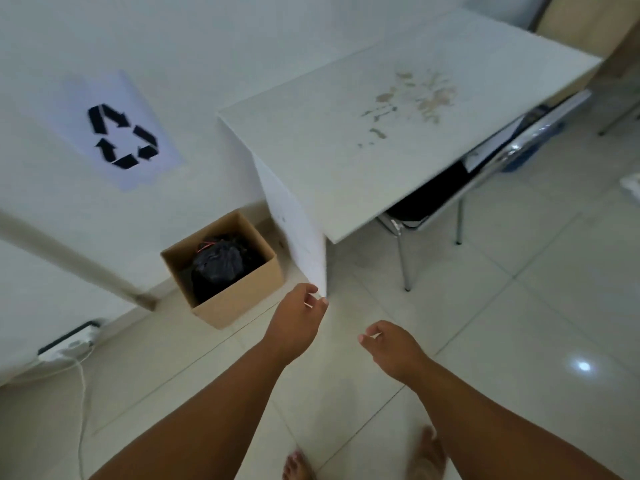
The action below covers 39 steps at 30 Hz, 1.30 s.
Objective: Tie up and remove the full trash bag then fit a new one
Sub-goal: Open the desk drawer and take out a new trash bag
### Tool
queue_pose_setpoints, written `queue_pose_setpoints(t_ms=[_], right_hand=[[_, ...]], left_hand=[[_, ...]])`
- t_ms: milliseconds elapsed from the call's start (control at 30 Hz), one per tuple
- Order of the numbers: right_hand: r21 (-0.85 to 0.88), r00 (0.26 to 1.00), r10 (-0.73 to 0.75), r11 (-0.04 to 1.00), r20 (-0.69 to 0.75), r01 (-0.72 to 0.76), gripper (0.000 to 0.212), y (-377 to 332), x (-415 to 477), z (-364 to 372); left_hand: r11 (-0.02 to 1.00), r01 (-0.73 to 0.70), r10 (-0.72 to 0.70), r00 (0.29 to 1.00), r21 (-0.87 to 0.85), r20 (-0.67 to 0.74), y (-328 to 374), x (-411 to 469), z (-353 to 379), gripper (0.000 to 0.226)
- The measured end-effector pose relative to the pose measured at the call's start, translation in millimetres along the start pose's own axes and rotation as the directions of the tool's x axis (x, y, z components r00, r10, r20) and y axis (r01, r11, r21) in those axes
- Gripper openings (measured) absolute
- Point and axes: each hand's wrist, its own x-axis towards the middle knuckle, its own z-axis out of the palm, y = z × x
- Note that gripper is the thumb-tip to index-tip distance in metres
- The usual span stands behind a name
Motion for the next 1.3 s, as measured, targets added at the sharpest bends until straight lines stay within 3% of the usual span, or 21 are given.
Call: queue_pose_setpoints(t_ms=[267,567,967,1300], right_hand=[[0.074,0.998,0.028,0.997,-0.057,-0.024,0.025,101,-3,-140],[0.052,0.991,0.037,0.998,-0.127,-0.030,0.036,179,16,-301],[0.083,0.971,0.103,0.993,-0.216,-0.087,0.030,222,132,-499],[0.016,0.977,0.061,0.998,-0.202,-0.059,0.040,225,231,-657]], left_hand=[[0.993,-0.103,0.097,0.991,0.055,0.096,129,21,131,0.040],[0.979,-0.197,0.187,0.972,0.058,0.142,257,66,257,0.038],[0.976,-0.219,0.216,0.948,-0.013,0.232,408,217,377,0.040],[0.977,-0.206,0.211,0.952,-0.046,0.220,536,336,440,0.040]])
